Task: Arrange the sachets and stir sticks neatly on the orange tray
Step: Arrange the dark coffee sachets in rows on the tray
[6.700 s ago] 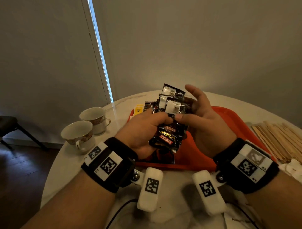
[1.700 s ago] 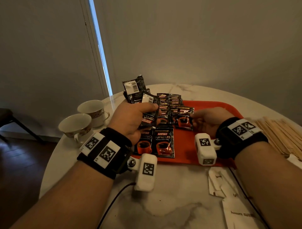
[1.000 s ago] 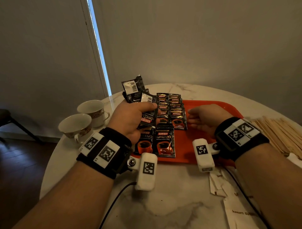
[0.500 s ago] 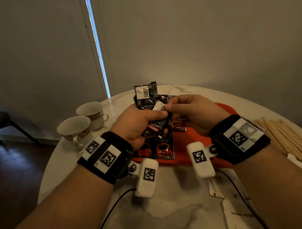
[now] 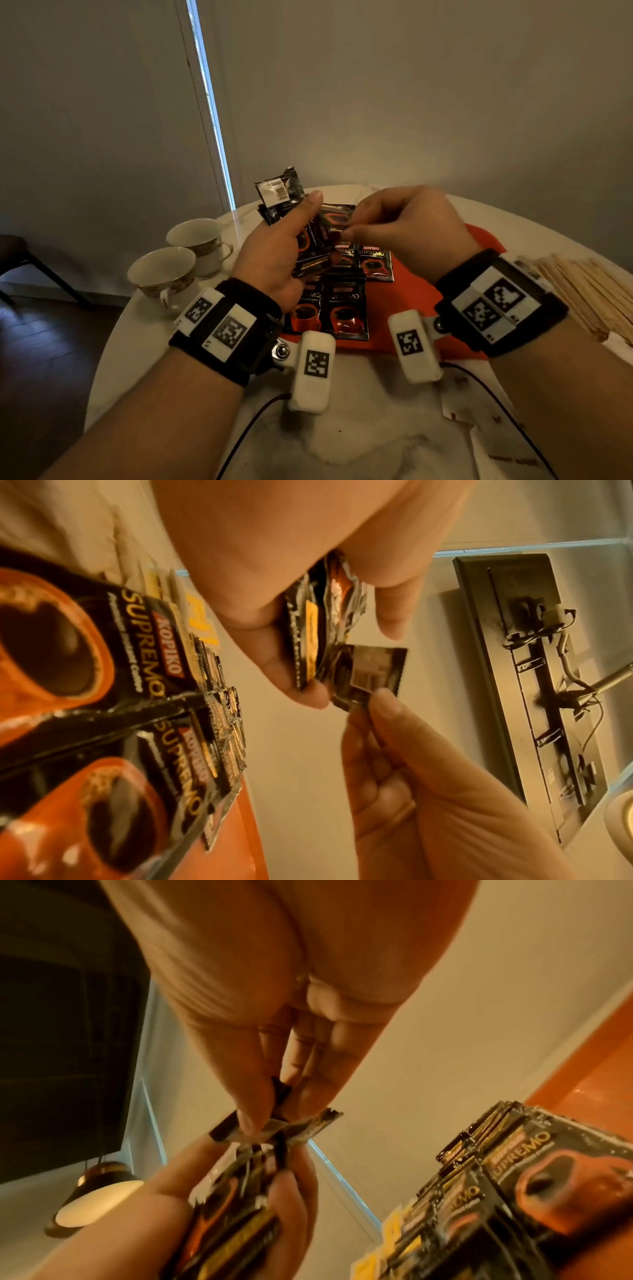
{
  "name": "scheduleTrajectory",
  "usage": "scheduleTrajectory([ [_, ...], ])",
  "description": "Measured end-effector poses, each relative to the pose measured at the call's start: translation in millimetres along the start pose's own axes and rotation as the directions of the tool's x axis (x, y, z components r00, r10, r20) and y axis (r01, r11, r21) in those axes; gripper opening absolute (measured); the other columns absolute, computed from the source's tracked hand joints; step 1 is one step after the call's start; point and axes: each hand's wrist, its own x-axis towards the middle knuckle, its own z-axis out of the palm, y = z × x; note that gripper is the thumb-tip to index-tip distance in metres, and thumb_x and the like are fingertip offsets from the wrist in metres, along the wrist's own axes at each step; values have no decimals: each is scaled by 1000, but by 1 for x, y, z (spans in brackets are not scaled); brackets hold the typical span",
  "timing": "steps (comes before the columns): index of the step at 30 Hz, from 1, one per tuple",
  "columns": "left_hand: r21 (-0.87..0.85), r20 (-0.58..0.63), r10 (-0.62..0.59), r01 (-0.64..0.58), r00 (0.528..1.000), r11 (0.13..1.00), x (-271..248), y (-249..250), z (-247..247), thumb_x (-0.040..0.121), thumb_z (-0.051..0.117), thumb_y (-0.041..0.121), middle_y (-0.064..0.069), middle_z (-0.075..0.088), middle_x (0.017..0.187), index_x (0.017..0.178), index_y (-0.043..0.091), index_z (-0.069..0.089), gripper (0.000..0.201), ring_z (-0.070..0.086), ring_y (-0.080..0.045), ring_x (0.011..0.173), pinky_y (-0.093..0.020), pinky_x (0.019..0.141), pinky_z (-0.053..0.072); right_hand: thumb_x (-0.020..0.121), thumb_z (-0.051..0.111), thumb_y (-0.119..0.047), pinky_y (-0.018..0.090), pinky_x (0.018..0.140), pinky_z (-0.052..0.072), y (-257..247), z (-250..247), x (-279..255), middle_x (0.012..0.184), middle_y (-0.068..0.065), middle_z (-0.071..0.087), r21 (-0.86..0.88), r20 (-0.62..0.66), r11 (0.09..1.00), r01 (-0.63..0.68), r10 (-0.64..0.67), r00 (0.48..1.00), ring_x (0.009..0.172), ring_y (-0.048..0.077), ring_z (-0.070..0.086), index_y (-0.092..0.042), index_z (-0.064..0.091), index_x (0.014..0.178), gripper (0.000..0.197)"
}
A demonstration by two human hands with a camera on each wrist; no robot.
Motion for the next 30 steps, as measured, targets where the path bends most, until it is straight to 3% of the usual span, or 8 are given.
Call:
scheduleTrajectory([
  [3,25,18,20,-20,1000,999,-1,1,-2,88,75,6,-17,79,97,94,6,76,6,78,-31,84,-42,71,64,78,86,-19,42,86,61,1,5,-1,91,0,77,16,93,999,-29,27,995,90,19,73,-16,81,84,8],
  [6,48,22,20,-21,1000,999,0,0,-5,87,74,0,-16,79,92,98,2,73,11,78,-31,80,-36,61,62,82,80,-13,42,83,63,10,5,3,106,8,75,378,76,900,-217,203,976,98,28,74,-13,75,103,21],
  [9,88,90,36,-44,995,995,0,-2,-3,87,72,-3,-15,79,92,104,4,73,19,78,-30,80,-39,64,63,85,74,-1,34,68,61,18,5,6,99,12,73,569,125,751,-335,324,938,79,21,72,-10,65,113,30],
  [14,147,113,52,-68,992,987,3,-7,-3,87,71,-6,-14,79,99,110,10,71,28,78,-34,93,-52,83,61,90,70,-3,26,54,54,22,0,7,70,2,67,533,159,737,-415,395,905,59,10,63,-9,67,96,9],
  [19,88,9,17,-17,1000,996,8,-9,-5,87,78,4,-14,80,97,119,5,68,33,78,-29,83,-37,63,63,93,65,0,23,49,53,33,-6,12,73,5,68,550,75,701,-454,499,863,56,11,61,-4,67,101,9],
  [23,63,-38,13,-11,999,998,11,-8,-6,90,74,3,-15,77,90,122,0,66,32,73,-24,74,-34,56,60,95,60,1,18,47,43,60,-15,13,57,1,55,545,86,533,-647,732,676,49,9,49,-2,65,98,6],
  [25,67,-39,19,-16,999,998,11,-8,-5,91,73,2,-15,77,89,121,1,67,30,73,-24,74,-35,57,60,94,62,0,20,48,43,71,-18,11,54,0,49,484,90,504,-716,784,614,50,10,47,-4,63,93,4],
  [30,87,-31,19,-16,999,996,10,-8,-5,92,72,2,-12,77,85,118,2,67,27,74,-22,72,-35,59,60,90,68,-1,23,48,48,84,-18,13,54,4,60,375,79,544,-750,788,611,48,12,56,-1,65,97,7],
])
